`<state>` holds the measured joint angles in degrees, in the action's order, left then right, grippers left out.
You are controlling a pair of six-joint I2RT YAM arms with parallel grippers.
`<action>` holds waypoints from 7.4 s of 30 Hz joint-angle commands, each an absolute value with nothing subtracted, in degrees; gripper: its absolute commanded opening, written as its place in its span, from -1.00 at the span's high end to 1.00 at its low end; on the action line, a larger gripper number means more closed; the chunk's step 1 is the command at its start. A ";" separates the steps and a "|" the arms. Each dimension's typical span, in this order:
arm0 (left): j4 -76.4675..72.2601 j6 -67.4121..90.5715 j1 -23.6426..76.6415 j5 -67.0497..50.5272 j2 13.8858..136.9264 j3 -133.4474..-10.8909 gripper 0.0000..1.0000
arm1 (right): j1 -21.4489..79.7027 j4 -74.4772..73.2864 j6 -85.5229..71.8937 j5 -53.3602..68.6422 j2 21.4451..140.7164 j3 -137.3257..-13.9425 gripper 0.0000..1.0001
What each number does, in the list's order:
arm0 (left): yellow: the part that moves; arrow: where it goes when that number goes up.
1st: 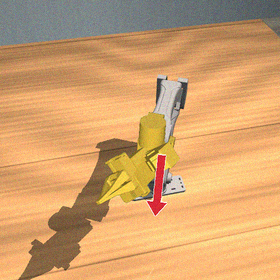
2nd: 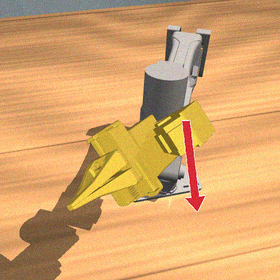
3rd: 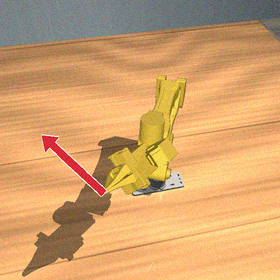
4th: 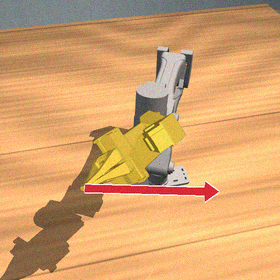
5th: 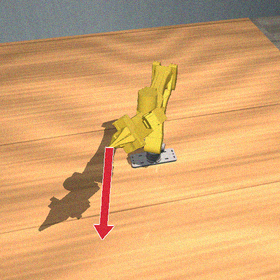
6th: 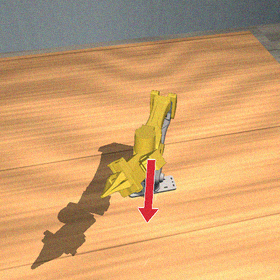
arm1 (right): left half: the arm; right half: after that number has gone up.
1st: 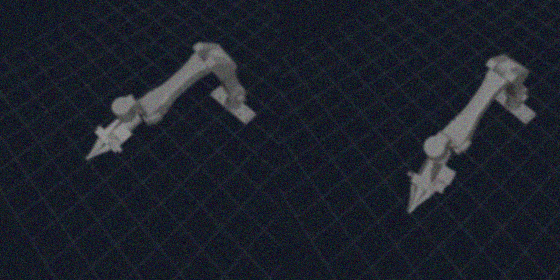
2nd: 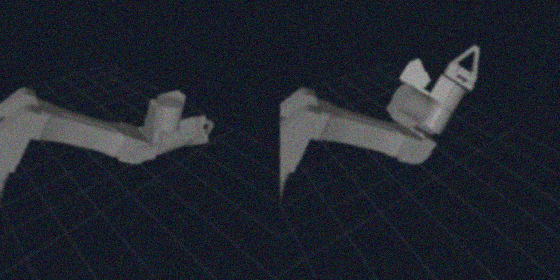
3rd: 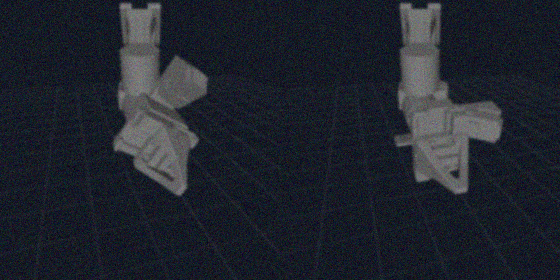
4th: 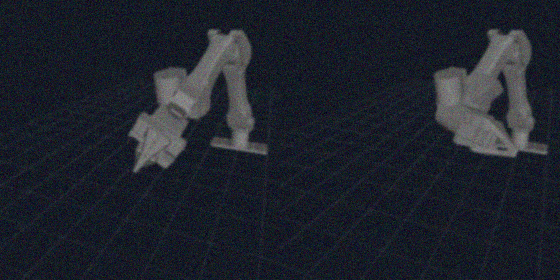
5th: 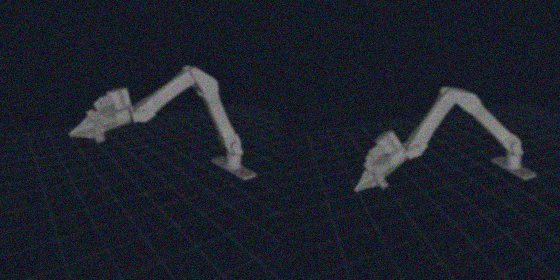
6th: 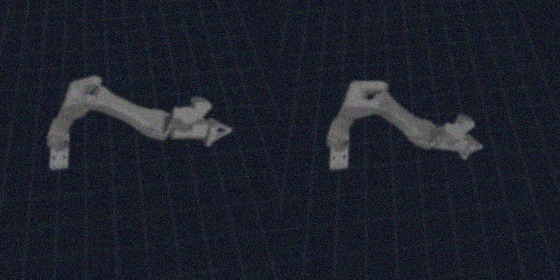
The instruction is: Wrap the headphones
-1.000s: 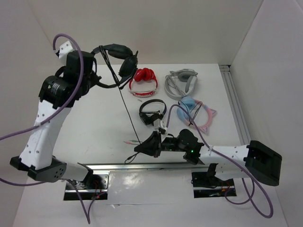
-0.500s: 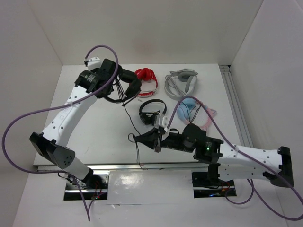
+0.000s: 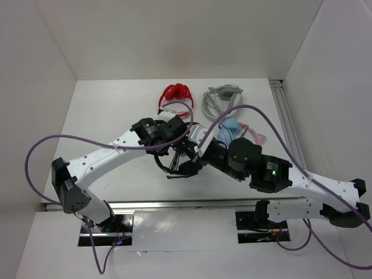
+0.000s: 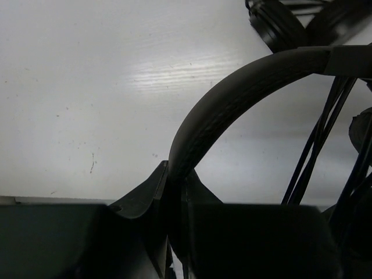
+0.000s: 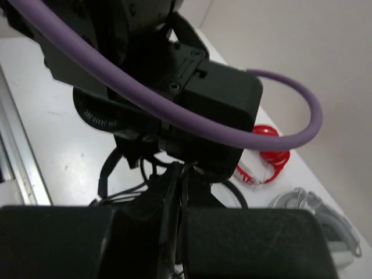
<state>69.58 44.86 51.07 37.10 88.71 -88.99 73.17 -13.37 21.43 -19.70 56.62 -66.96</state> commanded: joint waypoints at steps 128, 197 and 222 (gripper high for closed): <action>63.11 50.71 53.79 18.19 68.99 -107.58 1.00 | 42.01 51.77 -7.92 8.98 63.98 -34.28 -0.35; 60.73 54.14 46.76 21.18 69.00 -111.62 1.00 | 43.33 74.80 -21.80 22.59 89.91 -26.71 -0.03; 60.21 55.20 46.76 18.37 65.21 -107.14 1.00 | 43.86 71.46 -18.98 15.64 96.06 -35.42 -0.14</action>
<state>65.21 52.93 47.00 19.57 66.85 -106.74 43.38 69.25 -20.05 17.67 95.15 -33.39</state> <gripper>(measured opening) 0.205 0.569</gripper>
